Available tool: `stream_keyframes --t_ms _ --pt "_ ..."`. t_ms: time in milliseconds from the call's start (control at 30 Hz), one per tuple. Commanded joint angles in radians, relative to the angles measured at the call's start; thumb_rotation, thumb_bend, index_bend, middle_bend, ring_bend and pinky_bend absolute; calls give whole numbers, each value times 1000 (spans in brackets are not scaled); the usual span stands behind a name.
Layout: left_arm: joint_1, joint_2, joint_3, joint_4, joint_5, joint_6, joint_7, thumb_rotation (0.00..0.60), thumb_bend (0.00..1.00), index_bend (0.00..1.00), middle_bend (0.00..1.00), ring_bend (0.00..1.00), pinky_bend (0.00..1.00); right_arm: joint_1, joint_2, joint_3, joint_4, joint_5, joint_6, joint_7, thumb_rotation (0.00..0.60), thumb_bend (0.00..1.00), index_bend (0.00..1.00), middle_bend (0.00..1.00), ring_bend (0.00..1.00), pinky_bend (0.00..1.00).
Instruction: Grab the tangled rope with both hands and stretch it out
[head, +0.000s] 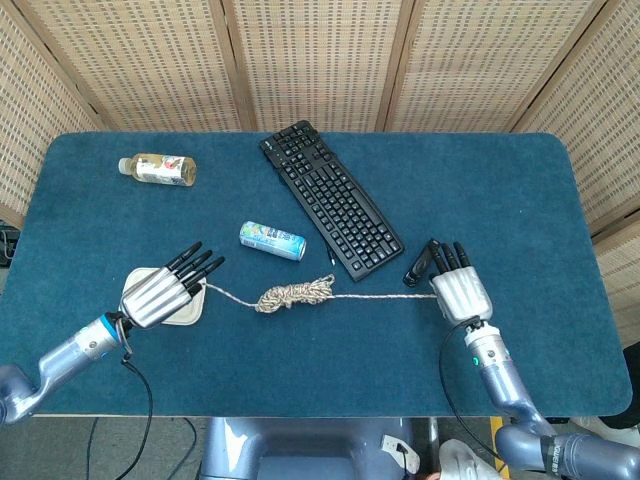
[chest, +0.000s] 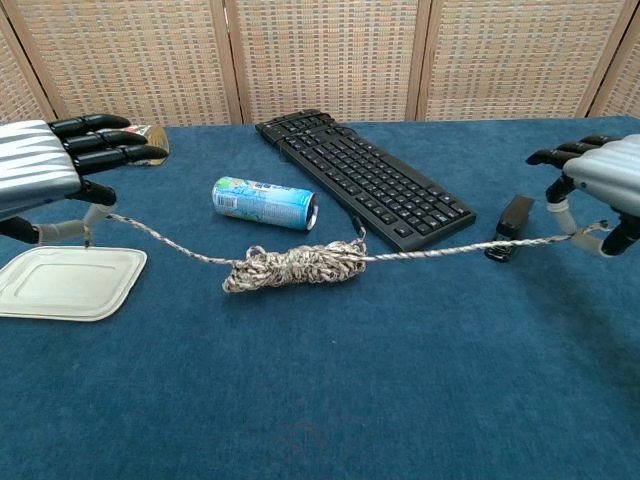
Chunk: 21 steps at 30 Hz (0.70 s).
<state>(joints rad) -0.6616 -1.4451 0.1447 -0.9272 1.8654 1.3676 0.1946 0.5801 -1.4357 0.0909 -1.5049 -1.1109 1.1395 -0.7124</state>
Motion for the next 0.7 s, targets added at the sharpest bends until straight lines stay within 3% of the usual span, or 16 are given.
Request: stream_keyframes --t_ms 33,700 --pt "24 18 8 40 -10 13 -21 600 446 807 0 0 0 -5 15 7 23 19 -10 8 600 428 684 36 0 0" --pt "94 -57 15 256 -35 62 -179 600 446 805 0 0 0 -18 20 -2 98 60 -43 6 600 425 668 37 0 0"
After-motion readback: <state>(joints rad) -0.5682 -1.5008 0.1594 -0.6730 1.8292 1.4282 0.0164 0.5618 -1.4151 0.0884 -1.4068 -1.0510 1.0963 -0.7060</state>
